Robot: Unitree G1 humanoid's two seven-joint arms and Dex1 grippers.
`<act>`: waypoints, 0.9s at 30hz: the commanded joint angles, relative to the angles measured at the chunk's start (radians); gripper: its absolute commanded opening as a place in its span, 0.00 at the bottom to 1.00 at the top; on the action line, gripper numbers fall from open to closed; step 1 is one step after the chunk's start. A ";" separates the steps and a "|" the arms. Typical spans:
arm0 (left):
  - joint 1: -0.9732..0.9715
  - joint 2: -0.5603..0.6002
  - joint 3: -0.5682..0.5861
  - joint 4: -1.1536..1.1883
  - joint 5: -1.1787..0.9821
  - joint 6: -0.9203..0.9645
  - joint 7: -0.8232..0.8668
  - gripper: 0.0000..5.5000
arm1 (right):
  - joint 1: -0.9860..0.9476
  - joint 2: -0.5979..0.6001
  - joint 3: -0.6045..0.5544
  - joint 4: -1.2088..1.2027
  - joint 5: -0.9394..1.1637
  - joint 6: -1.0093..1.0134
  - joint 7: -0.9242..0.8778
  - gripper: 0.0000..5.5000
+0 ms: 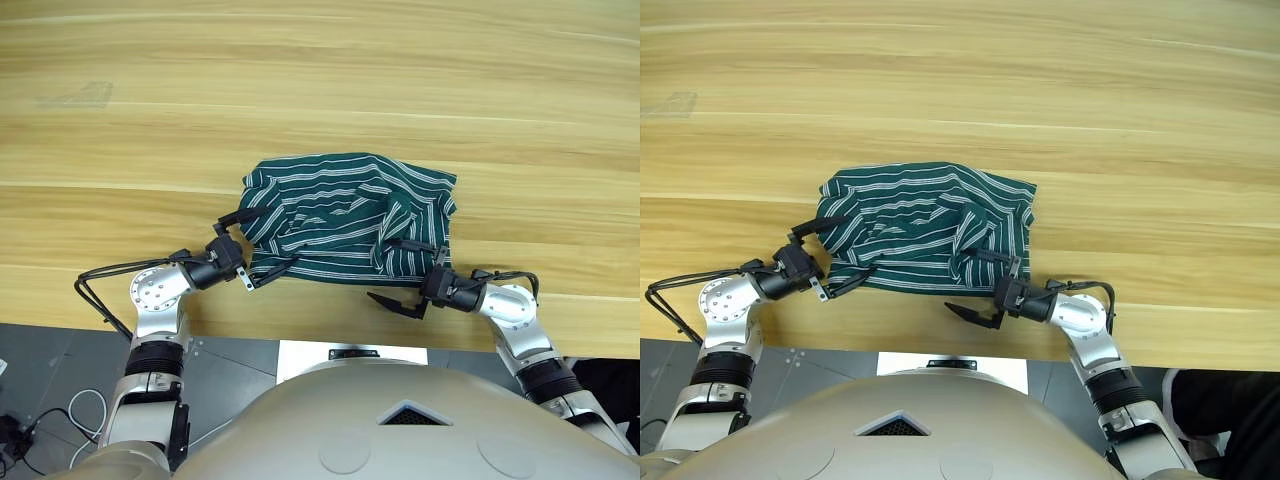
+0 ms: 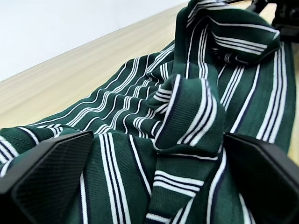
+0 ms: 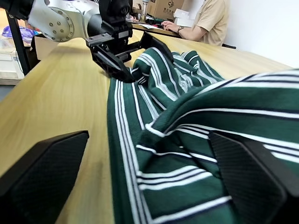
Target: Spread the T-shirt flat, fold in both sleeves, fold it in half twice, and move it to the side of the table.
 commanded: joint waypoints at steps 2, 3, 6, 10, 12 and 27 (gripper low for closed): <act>-0.005 0.018 -0.030 0.000 -0.006 0.011 -0.027 0.93 | 0.017 0.011 0.007 0.002 -0.017 -0.007 -0.009 0.87; -0.003 0.022 -0.035 -0.005 -0.007 0.012 -0.031 0.93 | 0.016 0.016 0.006 -0.002 -0.015 -0.006 -0.013 0.87; 0.010 0.033 -0.043 -0.026 -0.019 0.015 -0.051 0.88 | 0.013 0.025 0.006 -0.009 -0.012 -0.004 -0.018 0.87; 0.028 0.051 -0.053 -0.059 -0.045 0.019 -0.085 0.76 | -0.001 0.037 0.004 0.000 -0.021 -0.006 -0.027 0.87; 0.025 0.050 -0.056 -0.058 -0.057 0.027 -0.095 0.73 | -0.006 0.038 0.004 0.002 -0.026 -0.009 -0.029 0.87; -0.010 -0.008 -0.023 -0.017 -0.132 0.085 -0.089 0.26 | -0.004 0.040 0.002 0.011 -0.030 -0.023 -0.031 0.87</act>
